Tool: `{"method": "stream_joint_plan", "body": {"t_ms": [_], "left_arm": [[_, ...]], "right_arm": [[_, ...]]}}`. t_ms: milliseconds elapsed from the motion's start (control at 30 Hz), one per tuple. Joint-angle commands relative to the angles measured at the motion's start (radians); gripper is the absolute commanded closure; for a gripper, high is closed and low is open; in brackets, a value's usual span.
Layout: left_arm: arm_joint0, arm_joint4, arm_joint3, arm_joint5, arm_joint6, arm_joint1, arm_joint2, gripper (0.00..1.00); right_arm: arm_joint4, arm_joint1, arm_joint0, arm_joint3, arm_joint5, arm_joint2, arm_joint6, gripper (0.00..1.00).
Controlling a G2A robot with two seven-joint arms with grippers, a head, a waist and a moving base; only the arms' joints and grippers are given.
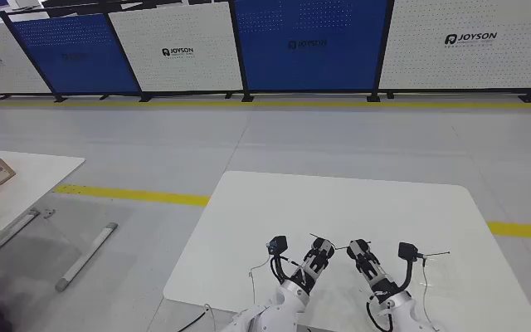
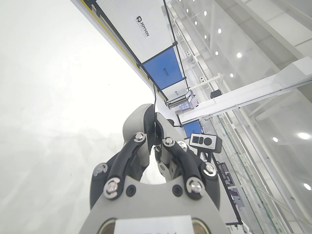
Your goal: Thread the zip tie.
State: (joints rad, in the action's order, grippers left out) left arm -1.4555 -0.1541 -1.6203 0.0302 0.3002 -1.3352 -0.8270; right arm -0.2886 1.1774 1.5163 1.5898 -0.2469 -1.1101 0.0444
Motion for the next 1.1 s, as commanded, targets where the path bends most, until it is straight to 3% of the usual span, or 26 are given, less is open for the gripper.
{"method": "stream_joint_plan", "body": {"t_ms": [0,300,500,700,1067], "left_arm": [[0.000,0.001,0.000,-0.001,-0.002,0.000,0.000,1.00],[-0.001,0.084,-0.005,-0.016,-0.035,-0.007,-0.020,1.00],[-0.012,0.130,-0.013,-0.053,-0.050,-0.011,-0.027,1.00],[-0.020,0.145,-0.019,-0.069,-0.062,-0.013,-0.033,1.00],[-0.030,0.186,-0.026,-0.090,-0.072,-0.018,-0.050,1.00]], "right_arm": [[0.002,0.000,0.001,0.000,0.001,-0.001,-0.001,1.00],[0.001,0.008,0.003,-0.008,-0.044,-0.001,-0.026,1.00],[0.010,0.017,-0.016,-0.032,-0.043,0.009,-0.023,1.00],[0.027,0.021,-0.016,-0.036,-0.093,0.007,-0.027,1.00],[0.054,0.018,0.004,-0.006,-0.093,-0.010,-0.030,1.00]]}}
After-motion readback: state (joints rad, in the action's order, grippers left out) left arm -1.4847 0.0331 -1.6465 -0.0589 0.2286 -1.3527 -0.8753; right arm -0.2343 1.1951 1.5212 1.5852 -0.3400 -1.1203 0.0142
